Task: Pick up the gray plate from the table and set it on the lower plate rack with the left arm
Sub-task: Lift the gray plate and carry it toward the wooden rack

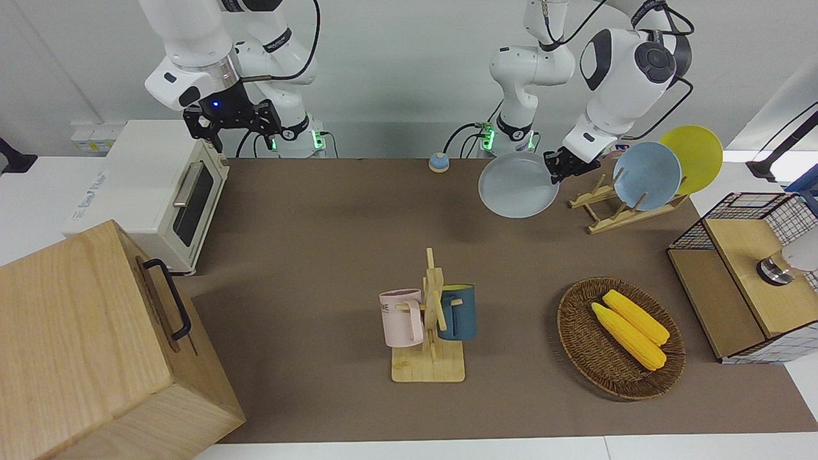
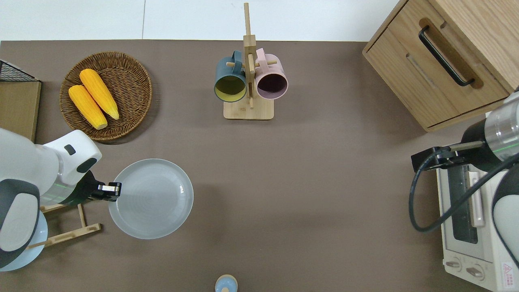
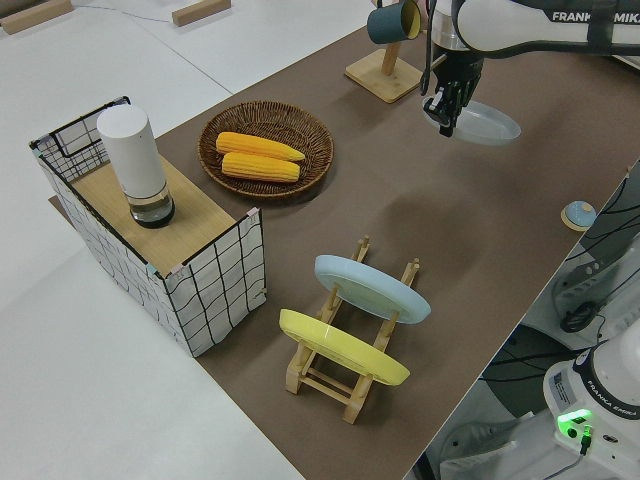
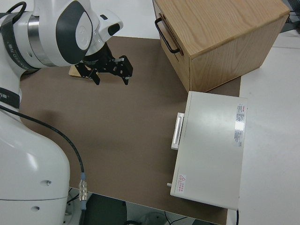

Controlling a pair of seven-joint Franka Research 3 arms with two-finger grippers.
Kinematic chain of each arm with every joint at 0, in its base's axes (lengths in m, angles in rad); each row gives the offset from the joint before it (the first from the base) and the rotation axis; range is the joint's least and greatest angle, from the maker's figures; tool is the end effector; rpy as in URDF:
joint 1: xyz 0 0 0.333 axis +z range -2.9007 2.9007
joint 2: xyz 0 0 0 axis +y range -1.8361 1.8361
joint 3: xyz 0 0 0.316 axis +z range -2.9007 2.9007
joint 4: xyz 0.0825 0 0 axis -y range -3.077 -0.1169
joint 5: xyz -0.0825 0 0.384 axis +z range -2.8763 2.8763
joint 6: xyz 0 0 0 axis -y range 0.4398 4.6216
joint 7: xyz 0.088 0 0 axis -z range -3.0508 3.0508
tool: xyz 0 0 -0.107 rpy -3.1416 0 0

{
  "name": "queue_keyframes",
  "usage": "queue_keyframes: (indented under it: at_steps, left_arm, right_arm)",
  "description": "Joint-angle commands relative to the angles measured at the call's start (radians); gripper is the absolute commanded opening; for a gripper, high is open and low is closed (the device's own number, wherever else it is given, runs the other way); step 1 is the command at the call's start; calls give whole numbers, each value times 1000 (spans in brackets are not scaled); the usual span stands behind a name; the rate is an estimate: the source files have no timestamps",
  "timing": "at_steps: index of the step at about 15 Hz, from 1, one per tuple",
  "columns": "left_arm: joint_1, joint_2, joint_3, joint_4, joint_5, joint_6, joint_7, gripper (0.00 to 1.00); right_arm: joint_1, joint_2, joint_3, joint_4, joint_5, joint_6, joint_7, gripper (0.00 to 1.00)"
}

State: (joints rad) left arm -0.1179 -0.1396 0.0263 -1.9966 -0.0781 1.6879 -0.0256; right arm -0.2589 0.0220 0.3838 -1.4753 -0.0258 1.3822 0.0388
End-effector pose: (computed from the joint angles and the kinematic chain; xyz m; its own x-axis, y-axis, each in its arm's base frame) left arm 0.4955 -0.0525 0.5081 0.9837 -0.0565 -0.1707 -0.0443 -0.9963 0.0742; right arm 0.5375 0.0617 0.6421 0.9903 0.0812 -0.1125 0.0842 -0.9962 0.0219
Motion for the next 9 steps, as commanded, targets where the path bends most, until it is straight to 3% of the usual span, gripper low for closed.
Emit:
queue_keyframes:
  at_steps: [1,4,7,9]
  left_arm:
    - [-6,5,-6,35,118,-62,-5,0]
    - [-17,11,-16,58,297,-114,-22,0]
    - [-19,18,-71,70,521,-190,-104,0]
    - [-19,23,-74,67,619,-224,-135,0]
  right_arm:
    - [-23,-4,21,7,-6,-11,12,983]
    - [-23,-4,20,7,-6,-11,12,983]
    - [-23,-2,21,7,-6,-11,12,983]
    - [-23,-2,20,7,-6,-11,12,983]
